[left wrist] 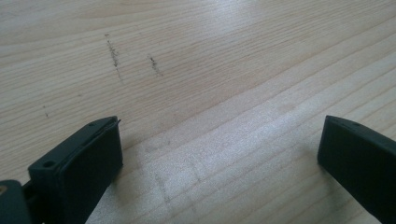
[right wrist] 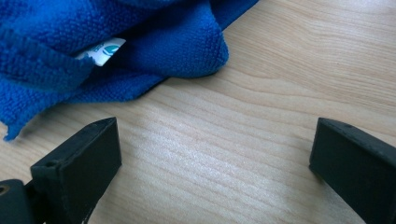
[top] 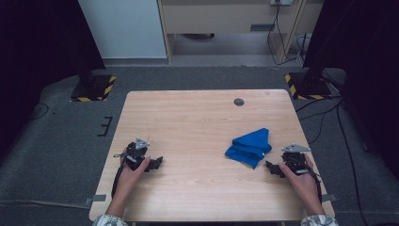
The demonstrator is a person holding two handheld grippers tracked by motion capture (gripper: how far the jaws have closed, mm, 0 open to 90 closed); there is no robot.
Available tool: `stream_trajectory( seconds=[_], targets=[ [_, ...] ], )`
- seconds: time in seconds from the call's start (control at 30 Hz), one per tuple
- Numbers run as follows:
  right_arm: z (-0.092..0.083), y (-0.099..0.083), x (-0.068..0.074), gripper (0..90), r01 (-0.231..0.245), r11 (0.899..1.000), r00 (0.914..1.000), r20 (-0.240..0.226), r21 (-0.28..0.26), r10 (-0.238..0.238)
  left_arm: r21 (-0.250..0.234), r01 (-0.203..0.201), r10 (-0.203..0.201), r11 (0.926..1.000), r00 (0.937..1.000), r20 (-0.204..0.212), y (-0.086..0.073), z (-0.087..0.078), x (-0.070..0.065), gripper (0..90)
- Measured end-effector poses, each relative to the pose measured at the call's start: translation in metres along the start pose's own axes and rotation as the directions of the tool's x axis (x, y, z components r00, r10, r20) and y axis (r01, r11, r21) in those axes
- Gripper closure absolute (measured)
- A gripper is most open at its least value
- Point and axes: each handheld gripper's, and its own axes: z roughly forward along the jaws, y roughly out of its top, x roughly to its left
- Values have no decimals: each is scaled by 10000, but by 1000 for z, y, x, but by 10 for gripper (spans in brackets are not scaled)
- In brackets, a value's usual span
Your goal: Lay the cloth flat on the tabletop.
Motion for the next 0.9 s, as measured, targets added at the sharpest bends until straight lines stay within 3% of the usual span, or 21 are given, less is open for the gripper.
stream_trajectory(
  seconds=[0.63,0.77,0.9],
  targets=[
    [-15,14,11,128,-17,9911,9993,-373,-1331,-33,-2,-22,22,10000,10000,15,0,0,0,0],
    [-20,21,15,197,-118,9829,9979,-654,-1840,-3,-4,-21,21,10000,10000,15,0,0,0,0],
    [-29,34,24,259,-214,9655,9962,-871,-2597,-14,-5,-13,13,10000,10000,5,0,0,0,0]
  ],
)
